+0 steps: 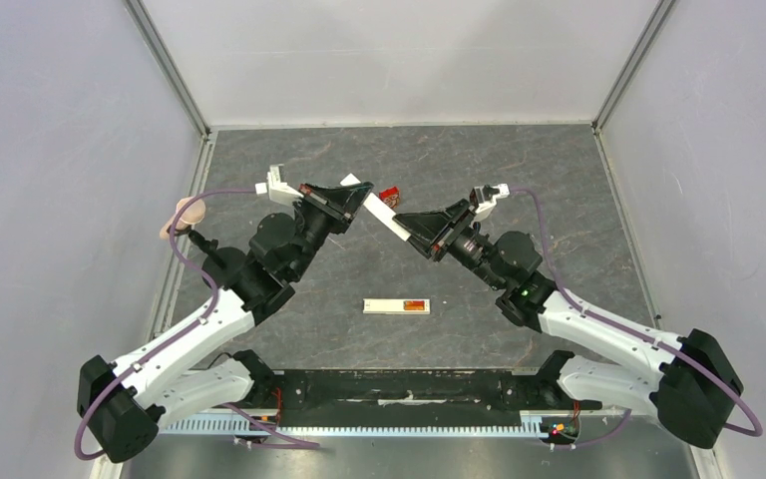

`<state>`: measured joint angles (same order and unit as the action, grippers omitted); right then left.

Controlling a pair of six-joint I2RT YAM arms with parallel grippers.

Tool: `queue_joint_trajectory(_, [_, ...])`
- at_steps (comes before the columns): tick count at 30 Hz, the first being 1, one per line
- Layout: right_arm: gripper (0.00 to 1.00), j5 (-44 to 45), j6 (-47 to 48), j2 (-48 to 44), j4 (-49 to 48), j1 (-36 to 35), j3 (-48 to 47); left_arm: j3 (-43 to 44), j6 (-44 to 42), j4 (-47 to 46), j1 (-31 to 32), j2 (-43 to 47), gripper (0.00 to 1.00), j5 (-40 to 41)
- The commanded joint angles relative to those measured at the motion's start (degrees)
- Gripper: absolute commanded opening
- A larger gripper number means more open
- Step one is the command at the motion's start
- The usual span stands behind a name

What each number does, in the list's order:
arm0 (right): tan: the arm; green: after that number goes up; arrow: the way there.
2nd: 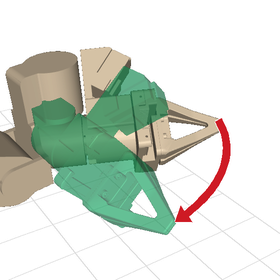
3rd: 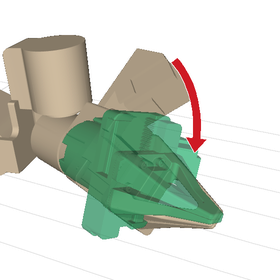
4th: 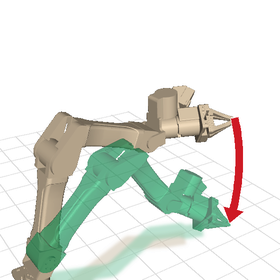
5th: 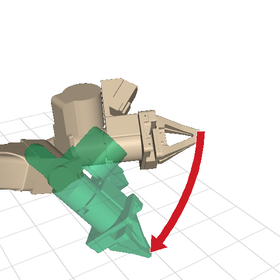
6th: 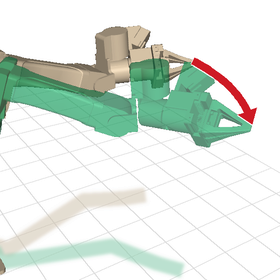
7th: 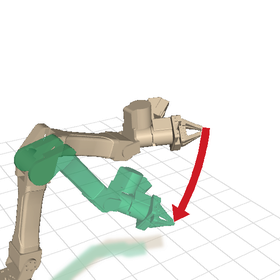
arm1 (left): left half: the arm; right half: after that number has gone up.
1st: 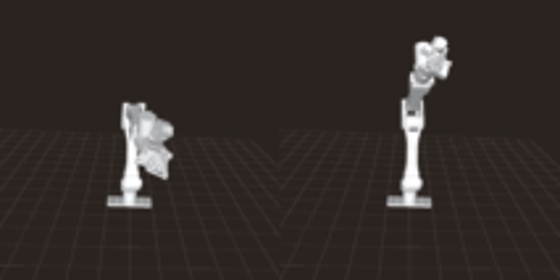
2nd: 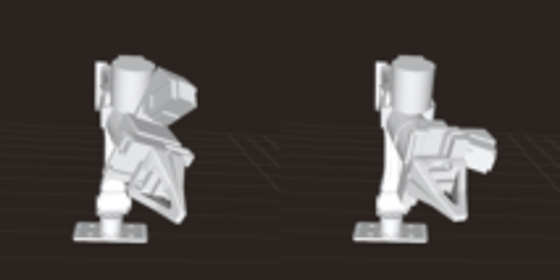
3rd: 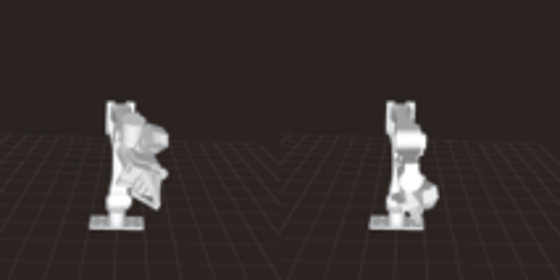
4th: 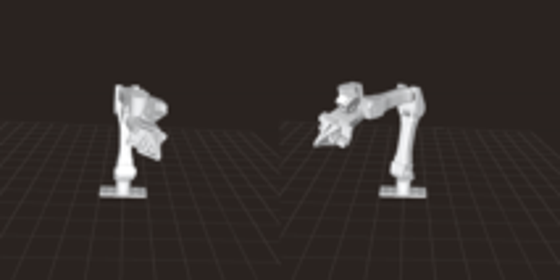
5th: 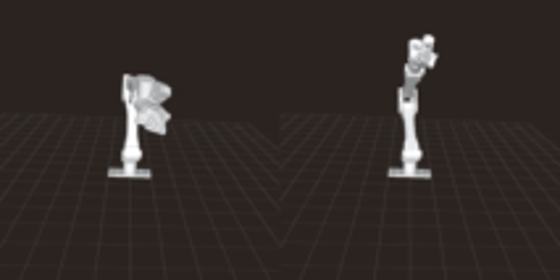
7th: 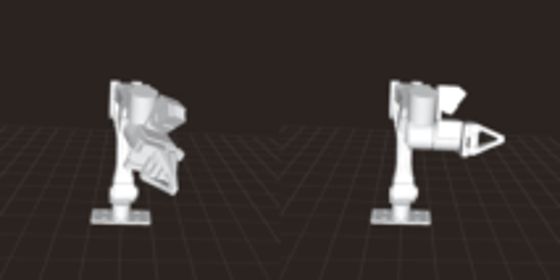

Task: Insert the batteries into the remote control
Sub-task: Load the battery cover into the remote control.

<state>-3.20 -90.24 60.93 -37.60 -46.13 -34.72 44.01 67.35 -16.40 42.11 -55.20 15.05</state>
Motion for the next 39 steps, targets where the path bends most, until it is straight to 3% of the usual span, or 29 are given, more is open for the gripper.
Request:
queue_joint_trajectory(1, [0.31, -1.8, 0.6, 0.1, -6.3, -0.4, -3.9, -2.2, 1.4, -2.0, 0.0, 0.4, 0.02, 1.7])
queue_joint_trajectory(7, [0.02, -4.3, 2.1, 0.9, -3.8, -0.4, -5.5, -2.9, 1.7, -2.1, 0.0, 0.6, 0.02, 2.1])
queue_joint_trajectory(9, [0.00, -5.0, 2.7, 1.1, -2.0, -0.4, -6.0, -2.9, 1.6, -1.8, 0.0, 1.0, 0.04, 1.8])
queue_joint_trajectory(10, [0.00, -5.3, 3.1, 1.1, -0.7, -0.4, -6.3, -3.0, 1.3, -1.6, 0.0, 1.1, 0.14, 1.5])
queue_joint_trajectory(13, [0.00, -6.1, 7.3, 0.6, 5.6, -0.1, -7.5, -1.4, 0.0, 5.8, 0.0, 2.4, 0.66, 0.7])
queue_joint_trajectory(14, [0.00, -6.6, 9.4, 0.4, 9.3, 0.2, -8.1, -0.2, -0.6, 10.6, 0.0, 3.0, 0.74, 0.9])
queue_joint_trajectory(17, [0.00, -10.5, 18.4, 0.2, 19.5, 3.2, -9.3, 2.8, -3.1, 28.3, 0.0, 5.1, 0.76, 2.2])
queue_joint_trajectory(21, [0.00, -17.7, 27.8, 0.4, 28.8, 10.5, -7.1, 2.1, -6.0, 42.9, -0.1, 8.9, 0.77, 2.6])
queue_joint_trajectory(27, [0.00, -32.7, 41.2, 5.0, 36.6, 14.7, -4.5, -2.1, -10.2, 47.2, -0.1, 15.5, 0.78, 0.3])
queue_joint_trajectory(33, [0.00, -41.6, 51.3, 10.2, 40.3, 14.9, -1.7, -2.9, -13.5, 49.5, -0.2, 12.2, 0.79, -4.2])
queue_joint_trajectory(39, [0.00, -44.0, 49.2, 14.5, 34.0, 14.7, 1.7, -6.1, -13.8, 47.8, -0.3, 6.0, 0.79, -11.3])
